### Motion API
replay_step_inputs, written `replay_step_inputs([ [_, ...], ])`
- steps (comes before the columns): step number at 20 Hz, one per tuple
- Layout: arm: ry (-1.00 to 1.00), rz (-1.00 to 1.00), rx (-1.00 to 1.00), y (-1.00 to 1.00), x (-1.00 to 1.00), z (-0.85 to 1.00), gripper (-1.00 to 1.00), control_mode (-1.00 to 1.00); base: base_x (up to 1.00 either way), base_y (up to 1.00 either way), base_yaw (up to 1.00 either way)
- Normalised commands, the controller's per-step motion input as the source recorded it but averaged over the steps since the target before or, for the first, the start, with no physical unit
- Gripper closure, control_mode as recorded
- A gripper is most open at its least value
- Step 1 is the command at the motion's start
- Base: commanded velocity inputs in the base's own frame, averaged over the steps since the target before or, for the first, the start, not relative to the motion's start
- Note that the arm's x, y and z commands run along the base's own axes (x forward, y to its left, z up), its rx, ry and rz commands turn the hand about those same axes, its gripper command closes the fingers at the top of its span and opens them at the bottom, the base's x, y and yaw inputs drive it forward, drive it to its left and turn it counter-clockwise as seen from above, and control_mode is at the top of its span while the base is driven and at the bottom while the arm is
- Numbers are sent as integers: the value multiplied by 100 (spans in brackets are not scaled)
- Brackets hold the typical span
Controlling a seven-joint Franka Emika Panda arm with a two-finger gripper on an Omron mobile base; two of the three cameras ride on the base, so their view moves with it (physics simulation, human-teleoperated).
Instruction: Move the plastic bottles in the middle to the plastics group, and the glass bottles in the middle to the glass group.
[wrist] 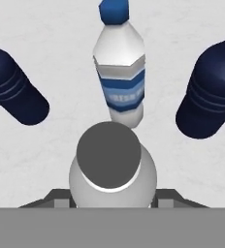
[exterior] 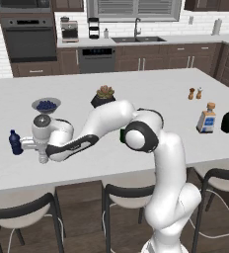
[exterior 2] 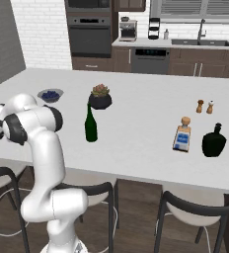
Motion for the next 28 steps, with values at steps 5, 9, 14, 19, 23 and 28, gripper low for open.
replay_step_inputs([
  [5,0,0,0,8,0,-35,100,-100,0,0,0],
  [9,0,0,0,1,1,-34,100,-100,0,0,0],
  [14,0,0,0,0,0,-15,100,-100,0,0,0],
  [19,0,0,0,0,3,0,100,-100,0,0,0],
  [23,0,0,0,0,23,0,100,-100,0,0,0],
  [28,0,0,0,0,11,0,100,-100,0,0,0],
])
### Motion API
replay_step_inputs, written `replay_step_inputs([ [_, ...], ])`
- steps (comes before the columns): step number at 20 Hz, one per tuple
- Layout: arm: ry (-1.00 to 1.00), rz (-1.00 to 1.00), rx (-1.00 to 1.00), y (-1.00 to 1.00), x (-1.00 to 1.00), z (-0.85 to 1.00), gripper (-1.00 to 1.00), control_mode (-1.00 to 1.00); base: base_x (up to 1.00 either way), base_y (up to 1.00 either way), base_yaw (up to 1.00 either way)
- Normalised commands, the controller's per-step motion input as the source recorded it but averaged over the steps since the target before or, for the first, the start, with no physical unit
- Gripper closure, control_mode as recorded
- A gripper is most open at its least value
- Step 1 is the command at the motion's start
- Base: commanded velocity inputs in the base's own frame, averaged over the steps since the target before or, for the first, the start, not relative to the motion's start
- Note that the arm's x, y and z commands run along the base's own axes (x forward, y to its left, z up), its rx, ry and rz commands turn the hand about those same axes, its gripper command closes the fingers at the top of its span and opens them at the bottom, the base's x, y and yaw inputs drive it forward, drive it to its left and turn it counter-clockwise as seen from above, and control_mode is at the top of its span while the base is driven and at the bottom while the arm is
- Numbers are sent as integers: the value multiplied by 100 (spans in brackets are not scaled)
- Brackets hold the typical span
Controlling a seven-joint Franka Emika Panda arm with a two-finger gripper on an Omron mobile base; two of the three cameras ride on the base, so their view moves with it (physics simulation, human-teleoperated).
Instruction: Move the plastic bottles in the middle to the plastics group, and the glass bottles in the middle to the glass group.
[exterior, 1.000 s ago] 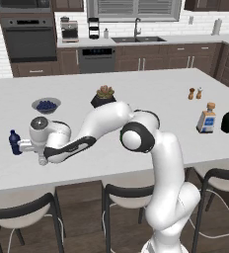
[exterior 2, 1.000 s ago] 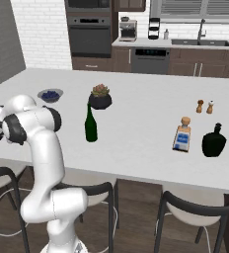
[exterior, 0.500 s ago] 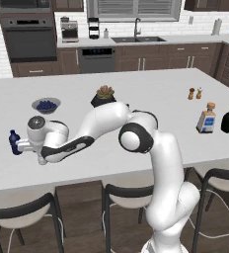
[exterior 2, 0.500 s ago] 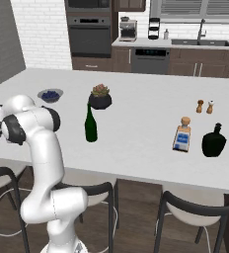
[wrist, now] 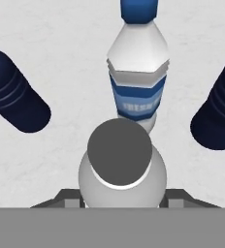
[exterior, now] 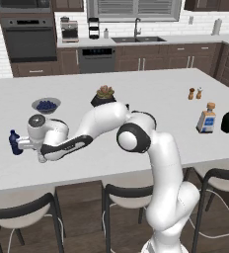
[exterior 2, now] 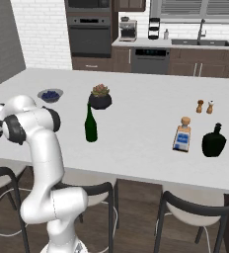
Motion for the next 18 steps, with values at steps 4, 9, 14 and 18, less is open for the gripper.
replay_step_inputs([
  [4,0,0,0,0,0,0,100,-100,0,0,0],
  [9,0,0,0,0,0,0,100,-100,0,0,0],
  [14,0,0,0,0,0,0,-100,-100,0,0,0],
  [18,0,0,0,0,0,0,-100,-100,0,0,0],
])
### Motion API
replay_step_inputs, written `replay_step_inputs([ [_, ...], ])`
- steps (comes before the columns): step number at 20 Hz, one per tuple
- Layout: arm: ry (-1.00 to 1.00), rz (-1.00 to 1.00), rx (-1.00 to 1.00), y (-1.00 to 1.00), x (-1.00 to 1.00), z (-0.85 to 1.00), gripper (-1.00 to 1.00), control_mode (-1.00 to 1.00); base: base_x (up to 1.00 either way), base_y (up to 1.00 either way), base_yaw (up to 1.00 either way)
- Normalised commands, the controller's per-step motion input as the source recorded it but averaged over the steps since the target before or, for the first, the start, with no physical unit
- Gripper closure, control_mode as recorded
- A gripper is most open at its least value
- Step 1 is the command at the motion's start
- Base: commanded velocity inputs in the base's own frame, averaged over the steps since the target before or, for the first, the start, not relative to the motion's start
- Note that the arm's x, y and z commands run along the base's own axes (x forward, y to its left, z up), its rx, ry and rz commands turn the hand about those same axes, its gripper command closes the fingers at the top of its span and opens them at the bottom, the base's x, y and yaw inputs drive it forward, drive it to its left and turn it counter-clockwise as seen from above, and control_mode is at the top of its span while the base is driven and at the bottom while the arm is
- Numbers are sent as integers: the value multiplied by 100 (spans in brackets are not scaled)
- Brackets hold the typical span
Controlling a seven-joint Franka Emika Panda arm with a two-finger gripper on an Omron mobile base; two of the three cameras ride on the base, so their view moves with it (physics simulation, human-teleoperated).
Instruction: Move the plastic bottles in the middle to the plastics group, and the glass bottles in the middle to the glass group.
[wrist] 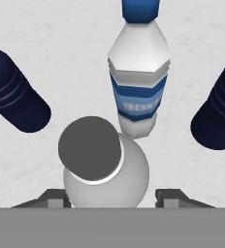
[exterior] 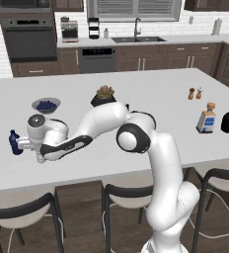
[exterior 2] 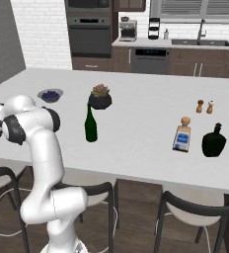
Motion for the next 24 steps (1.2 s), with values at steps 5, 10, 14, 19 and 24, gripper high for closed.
replay_step_inputs([
  [5,0,0,0,0,0,0,-100,-100,0,0,0],
  [10,0,0,0,-8,0,0,-100,-100,0,0,0],
  [14,-2,0,3,-1,-27,18,-100,-100,0,0,0],
  [19,-2,0,6,-6,-45,32,-100,-100,0,0,0],
  [24,-2,0,6,-17,-44,33,-100,-100,0,0,0],
])
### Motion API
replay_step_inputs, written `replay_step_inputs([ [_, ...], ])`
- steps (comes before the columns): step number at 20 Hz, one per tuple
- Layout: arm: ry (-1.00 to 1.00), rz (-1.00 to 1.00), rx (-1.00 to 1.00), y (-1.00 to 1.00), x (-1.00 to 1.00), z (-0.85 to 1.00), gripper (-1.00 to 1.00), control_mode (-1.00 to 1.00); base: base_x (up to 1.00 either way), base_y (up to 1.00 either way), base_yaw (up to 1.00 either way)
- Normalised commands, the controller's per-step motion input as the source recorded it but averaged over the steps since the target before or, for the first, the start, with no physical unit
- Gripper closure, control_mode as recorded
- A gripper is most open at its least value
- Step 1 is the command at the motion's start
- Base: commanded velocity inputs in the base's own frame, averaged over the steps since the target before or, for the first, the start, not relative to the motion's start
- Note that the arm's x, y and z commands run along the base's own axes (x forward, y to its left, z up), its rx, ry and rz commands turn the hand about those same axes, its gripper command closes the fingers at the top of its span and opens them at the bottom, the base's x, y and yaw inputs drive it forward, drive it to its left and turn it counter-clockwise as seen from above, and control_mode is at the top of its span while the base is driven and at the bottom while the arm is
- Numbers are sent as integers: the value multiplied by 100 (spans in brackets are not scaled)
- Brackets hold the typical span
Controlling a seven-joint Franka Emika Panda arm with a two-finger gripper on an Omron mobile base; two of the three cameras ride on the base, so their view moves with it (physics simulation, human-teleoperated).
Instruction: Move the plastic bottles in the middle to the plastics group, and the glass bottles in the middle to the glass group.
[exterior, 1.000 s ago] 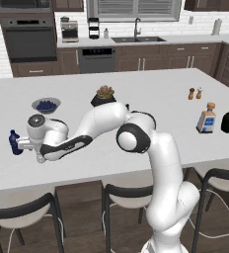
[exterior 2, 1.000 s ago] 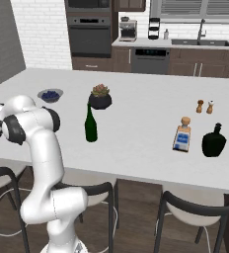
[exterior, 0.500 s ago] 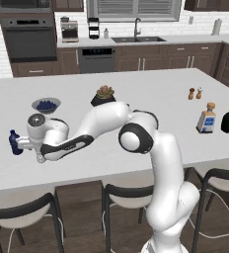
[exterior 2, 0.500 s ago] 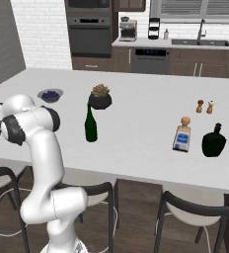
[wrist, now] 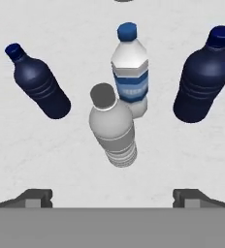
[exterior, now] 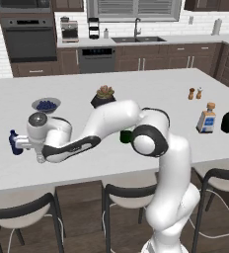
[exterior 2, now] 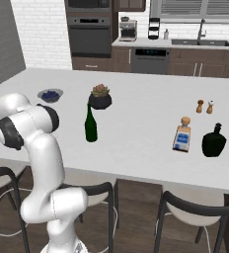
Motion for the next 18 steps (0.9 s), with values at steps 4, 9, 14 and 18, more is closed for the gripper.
replay_step_inputs([
  [4,0,0,8,-53,-39,54,-100,-100,0,0,0],
  [9,0,0,14,-81,-23,80,-100,-100,0,0,0],
  [14,5,0,9,-86,-1,92,-100,-100,0,0,0],
  [18,8,1,3,-90,0,86,-100,-100,0,0,0],
])
